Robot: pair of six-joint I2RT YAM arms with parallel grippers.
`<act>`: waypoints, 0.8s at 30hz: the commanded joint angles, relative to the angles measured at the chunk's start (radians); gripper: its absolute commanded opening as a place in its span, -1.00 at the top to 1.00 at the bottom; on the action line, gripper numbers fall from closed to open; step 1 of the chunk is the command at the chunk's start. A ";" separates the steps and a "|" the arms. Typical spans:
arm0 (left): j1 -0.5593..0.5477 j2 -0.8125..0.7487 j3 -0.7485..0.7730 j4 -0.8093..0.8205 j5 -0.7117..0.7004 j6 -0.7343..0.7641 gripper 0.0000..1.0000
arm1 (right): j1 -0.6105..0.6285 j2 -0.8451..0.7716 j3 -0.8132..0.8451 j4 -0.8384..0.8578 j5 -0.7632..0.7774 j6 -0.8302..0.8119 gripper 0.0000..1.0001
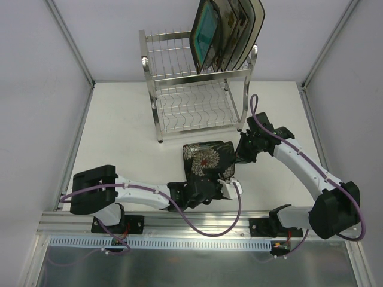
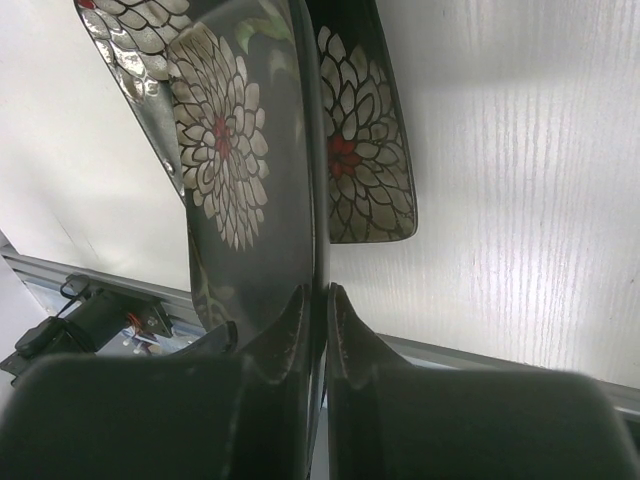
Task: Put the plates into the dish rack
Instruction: Pass the plate from the right arm to the left
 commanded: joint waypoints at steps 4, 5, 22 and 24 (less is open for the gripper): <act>-0.009 0.043 0.071 0.028 0.023 0.082 -0.09 | 0.013 -0.025 0.076 0.024 -0.051 0.016 0.99; -0.009 0.049 0.075 0.029 0.023 0.083 -0.01 | 0.013 -0.025 0.078 0.022 -0.048 0.015 0.99; -0.006 0.031 0.088 -0.018 0.029 0.083 1.00 | 0.025 -0.032 0.107 0.013 -0.052 -0.001 0.81; -0.005 0.010 0.094 -0.032 0.022 0.077 1.00 | 0.024 -0.034 0.118 0.005 -0.054 -0.007 0.60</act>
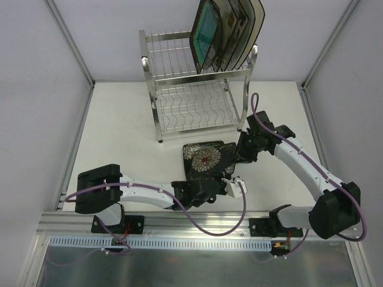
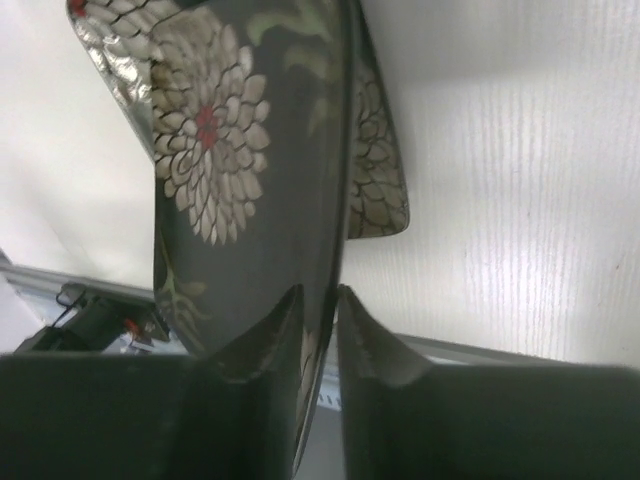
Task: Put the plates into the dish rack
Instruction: Pass the plate from the right arm to the left
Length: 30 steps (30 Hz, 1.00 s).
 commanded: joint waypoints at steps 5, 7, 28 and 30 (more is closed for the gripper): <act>-0.006 -0.114 0.036 -0.067 0.012 -0.017 1.00 | 0.014 -0.051 0.167 0.008 -0.087 -0.053 0.01; -0.007 -0.146 0.035 -0.068 -0.004 -0.020 1.00 | 0.012 -0.066 0.195 -0.003 -0.084 -0.069 -0.17; 0.074 -0.420 0.234 -0.071 -0.073 -0.135 1.00 | -0.086 -0.427 0.344 -0.135 0.286 -0.264 -0.90; 0.086 -0.421 0.265 -0.071 -0.074 -0.137 1.00 | -0.086 -0.477 0.329 -0.137 0.319 -0.275 -0.99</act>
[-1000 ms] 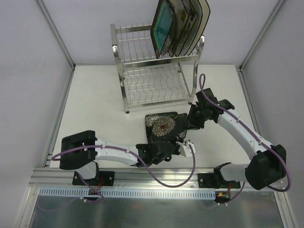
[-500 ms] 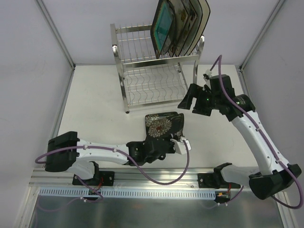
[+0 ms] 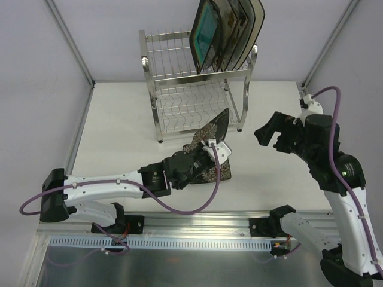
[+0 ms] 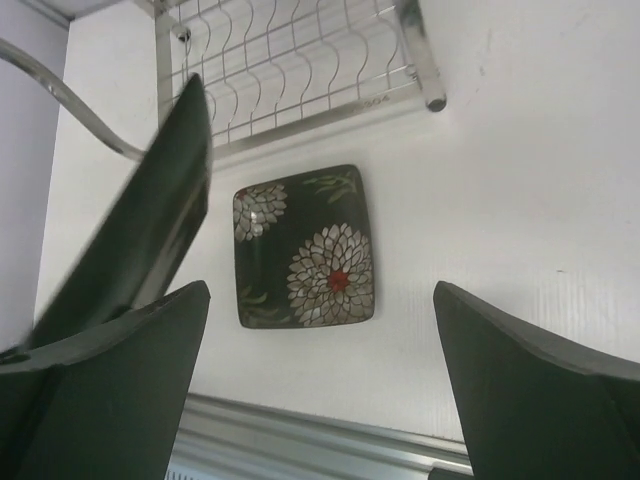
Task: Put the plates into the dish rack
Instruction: Pass the plate from the right arm to the left, then insert the plate into the dish rack
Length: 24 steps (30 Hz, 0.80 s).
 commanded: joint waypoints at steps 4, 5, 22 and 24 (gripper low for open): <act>0.026 -0.073 0.208 0.128 -0.017 0.031 1.00 | -0.007 -0.142 -0.033 -0.006 0.166 -0.060 -0.99; 0.028 -0.073 0.223 0.125 -0.012 0.036 1.00 | -0.006 -0.156 -0.051 -0.005 0.189 -0.063 -0.99; 0.042 -0.020 0.648 0.069 -0.032 0.143 1.00 | -0.007 -0.261 -0.130 -0.074 0.261 -0.096 -0.99; 0.049 -0.005 0.703 0.056 -0.046 0.151 1.00 | -0.006 -0.267 -0.133 -0.077 0.260 -0.096 -0.99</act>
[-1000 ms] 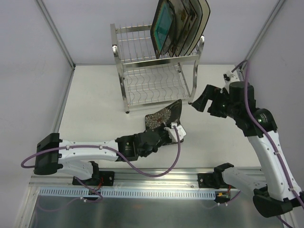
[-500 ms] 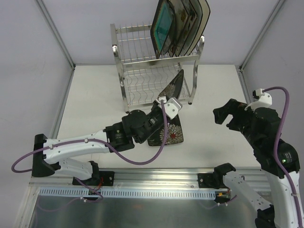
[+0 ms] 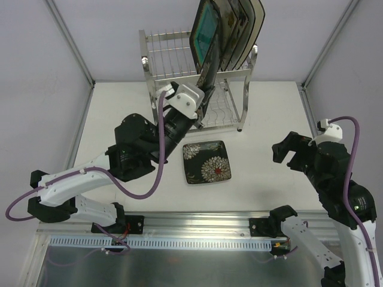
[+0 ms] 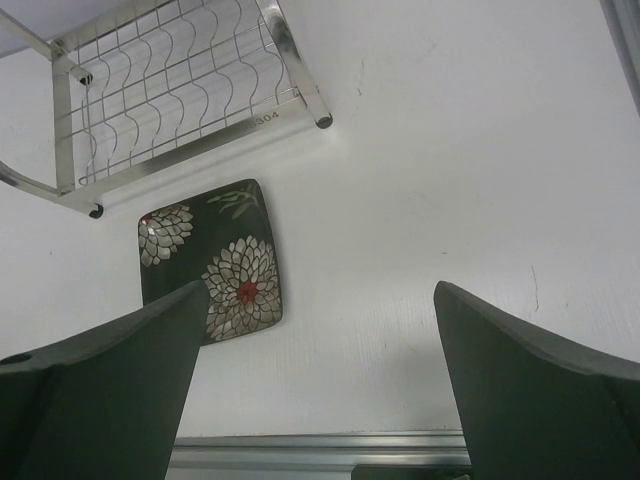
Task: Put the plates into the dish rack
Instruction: Insert the plate into the dish rack
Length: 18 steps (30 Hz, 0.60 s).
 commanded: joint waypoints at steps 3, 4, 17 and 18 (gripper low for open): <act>0.043 0.015 0.189 0.109 -0.005 0.076 1.00 | -0.004 -0.018 -0.014 -0.012 0.020 -0.016 -0.99; 0.052 0.021 0.201 0.104 -0.001 0.078 1.00 | -0.006 -0.019 -0.019 -0.012 0.014 -0.013 -0.99; 0.350 0.203 0.454 0.046 0.197 -0.066 1.00 | -0.004 -0.035 -0.045 -0.014 -0.019 0.012 -0.99; 0.380 0.219 0.471 0.046 0.203 -0.075 1.00 | -0.004 -0.036 -0.047 -0.015 -0.019 0.013 -0.99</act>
